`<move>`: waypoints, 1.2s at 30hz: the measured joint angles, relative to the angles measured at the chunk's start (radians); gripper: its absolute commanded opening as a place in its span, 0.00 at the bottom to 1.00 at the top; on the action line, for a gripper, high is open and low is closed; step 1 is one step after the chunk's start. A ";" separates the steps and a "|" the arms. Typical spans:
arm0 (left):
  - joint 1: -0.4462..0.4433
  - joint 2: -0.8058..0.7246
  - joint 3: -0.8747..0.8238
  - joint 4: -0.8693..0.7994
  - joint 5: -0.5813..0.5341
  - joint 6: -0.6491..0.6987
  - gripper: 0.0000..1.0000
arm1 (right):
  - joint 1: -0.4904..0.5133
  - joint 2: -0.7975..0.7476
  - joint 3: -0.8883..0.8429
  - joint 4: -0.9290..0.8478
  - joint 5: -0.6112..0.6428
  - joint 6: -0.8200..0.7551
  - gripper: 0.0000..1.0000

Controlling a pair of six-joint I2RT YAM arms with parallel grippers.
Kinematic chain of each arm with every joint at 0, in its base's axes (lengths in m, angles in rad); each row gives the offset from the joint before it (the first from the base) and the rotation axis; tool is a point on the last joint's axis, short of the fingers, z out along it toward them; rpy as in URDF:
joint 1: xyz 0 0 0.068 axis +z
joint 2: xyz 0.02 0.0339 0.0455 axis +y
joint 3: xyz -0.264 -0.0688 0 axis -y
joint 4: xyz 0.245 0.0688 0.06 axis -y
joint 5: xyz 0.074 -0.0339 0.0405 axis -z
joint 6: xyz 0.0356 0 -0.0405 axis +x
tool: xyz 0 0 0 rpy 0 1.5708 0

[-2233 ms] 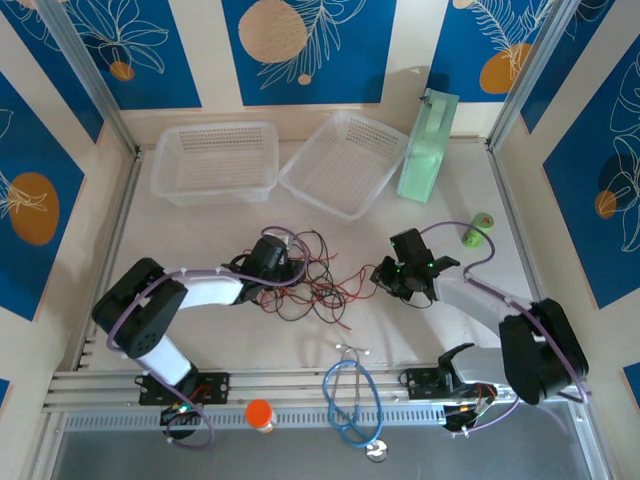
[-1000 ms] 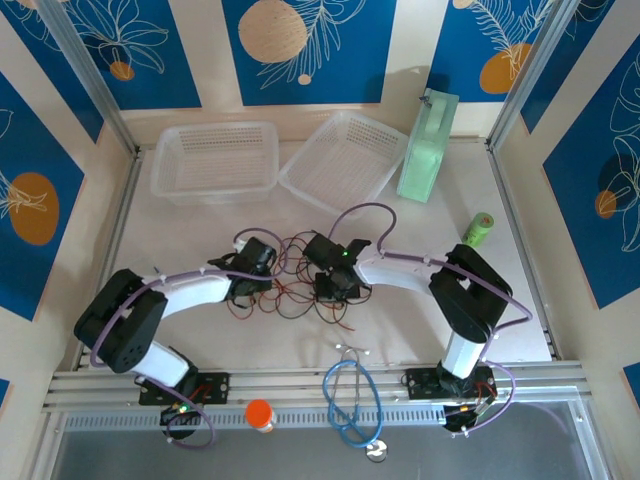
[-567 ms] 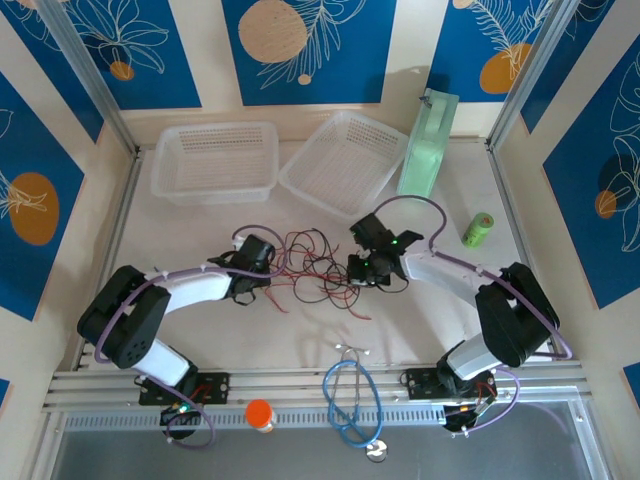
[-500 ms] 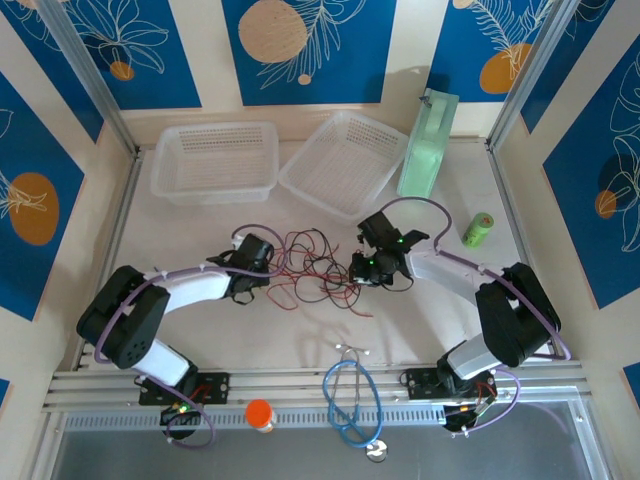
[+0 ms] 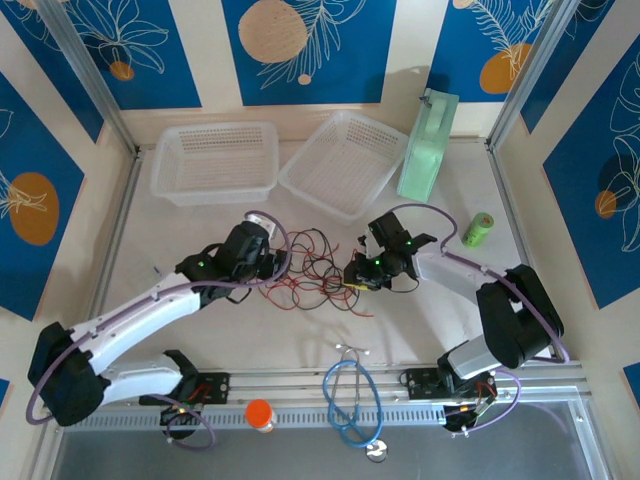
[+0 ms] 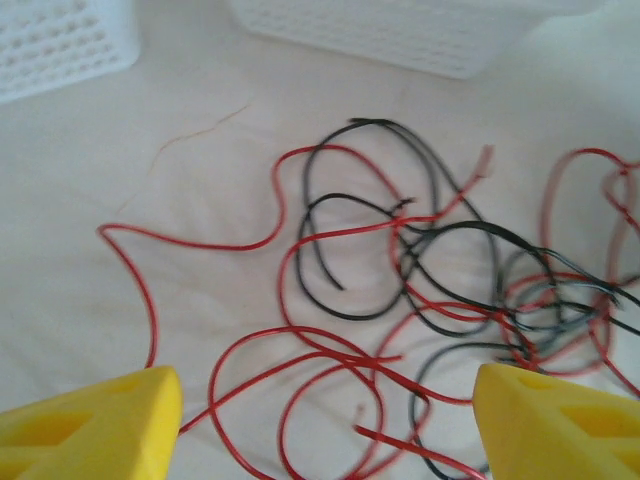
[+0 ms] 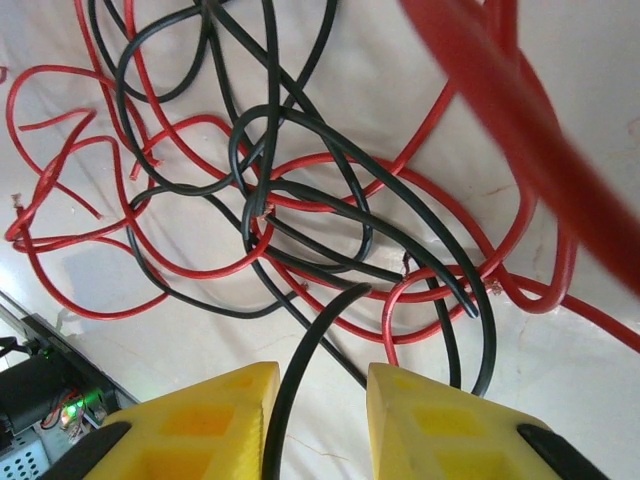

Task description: Untangle the cables

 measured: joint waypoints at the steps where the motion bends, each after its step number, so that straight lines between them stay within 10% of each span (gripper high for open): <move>1: -0.013 -0.003 0.006 -0.013 0.008 0.011 0.84 | 0.002 -0.008 0.000 -0.003 0.002 0.003 0.32; 9: -0.079 0.225 0.011 -0.053 0.011 0.042 0.98 | 0.033 -0.046 0.002 -0.062 0.058 0.035 0.38; 22: -0.101 0.501 0.048 -0.025 -0.028 0.021 0.90 | 0.101 -0.041 0.023 -0.098 0.144 0.087 0.35; 26: -0.112 0.518 0.048 -0.001 -0.030 0.002 0.67 | 0.101 -0.018 0.030 -0.100 0.167 0.100 0.31; 32: -0.149 0.549 0.056 0.046 -0.037 -0.046 0.00 | 0.116 0.021 0.051 -0.130 0.224 0.119 0.17; 36: -0.141 0.568 0.064 0.050 -0.132 -0.087 0.00 | 0.117 0.032 0.074 -0.178 0.296 0.115 0.15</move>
